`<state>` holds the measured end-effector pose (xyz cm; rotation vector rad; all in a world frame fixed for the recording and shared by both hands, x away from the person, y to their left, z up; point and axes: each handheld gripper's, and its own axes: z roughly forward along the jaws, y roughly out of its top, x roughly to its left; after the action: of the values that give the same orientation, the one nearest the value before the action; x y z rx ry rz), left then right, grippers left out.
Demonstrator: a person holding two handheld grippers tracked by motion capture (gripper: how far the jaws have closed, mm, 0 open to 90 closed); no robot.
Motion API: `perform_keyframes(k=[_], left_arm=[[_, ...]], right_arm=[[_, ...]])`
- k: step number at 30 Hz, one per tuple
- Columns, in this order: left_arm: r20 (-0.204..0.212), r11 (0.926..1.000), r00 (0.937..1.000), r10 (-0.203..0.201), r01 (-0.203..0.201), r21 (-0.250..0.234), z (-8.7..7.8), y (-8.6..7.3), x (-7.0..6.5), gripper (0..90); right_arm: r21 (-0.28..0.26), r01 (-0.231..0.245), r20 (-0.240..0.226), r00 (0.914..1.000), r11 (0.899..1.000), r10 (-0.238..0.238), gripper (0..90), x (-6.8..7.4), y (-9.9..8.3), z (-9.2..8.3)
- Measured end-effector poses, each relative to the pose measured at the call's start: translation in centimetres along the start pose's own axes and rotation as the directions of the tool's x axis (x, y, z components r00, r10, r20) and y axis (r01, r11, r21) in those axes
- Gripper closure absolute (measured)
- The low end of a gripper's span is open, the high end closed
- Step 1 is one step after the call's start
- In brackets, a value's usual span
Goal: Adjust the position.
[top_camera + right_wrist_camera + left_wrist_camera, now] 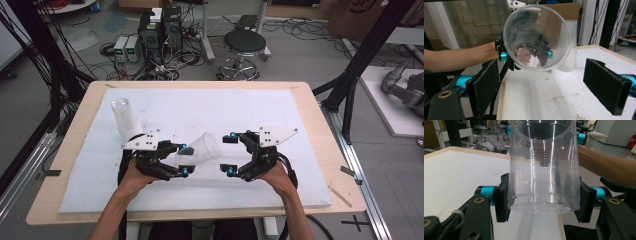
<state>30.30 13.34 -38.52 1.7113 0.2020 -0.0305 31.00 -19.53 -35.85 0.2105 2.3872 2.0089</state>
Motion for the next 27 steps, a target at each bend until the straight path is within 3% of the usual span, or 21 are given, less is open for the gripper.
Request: perform_keyframes(k=[13,23,27], left_arm=[[0.038,0.9998,0.9992,0.015,-0.015,0.014,1.9,0.1,-0.6,41.6],[0.054,0.9997,0.9984,0.015,-0.016,0.020,2.5,0.0,-0.8,41.6],[0.054,0.9995,0.9984,0.015,-0.017,0.028,2.6,-0.1,-0.8,41.6]], right_arm=[[-0.009,-0.007,-0.060,0.9982,1.000,0.006,13.7,0.1,-0.5,2.4],[-0.035,-0.008,-0.094,0.9955,0.999,0.005,15.5,0.1,-0.4,2.9],[-0.048,-0.005,-0.106,0.9943,0.999,0.000,21.6,0.2,-0.4,2.8]])
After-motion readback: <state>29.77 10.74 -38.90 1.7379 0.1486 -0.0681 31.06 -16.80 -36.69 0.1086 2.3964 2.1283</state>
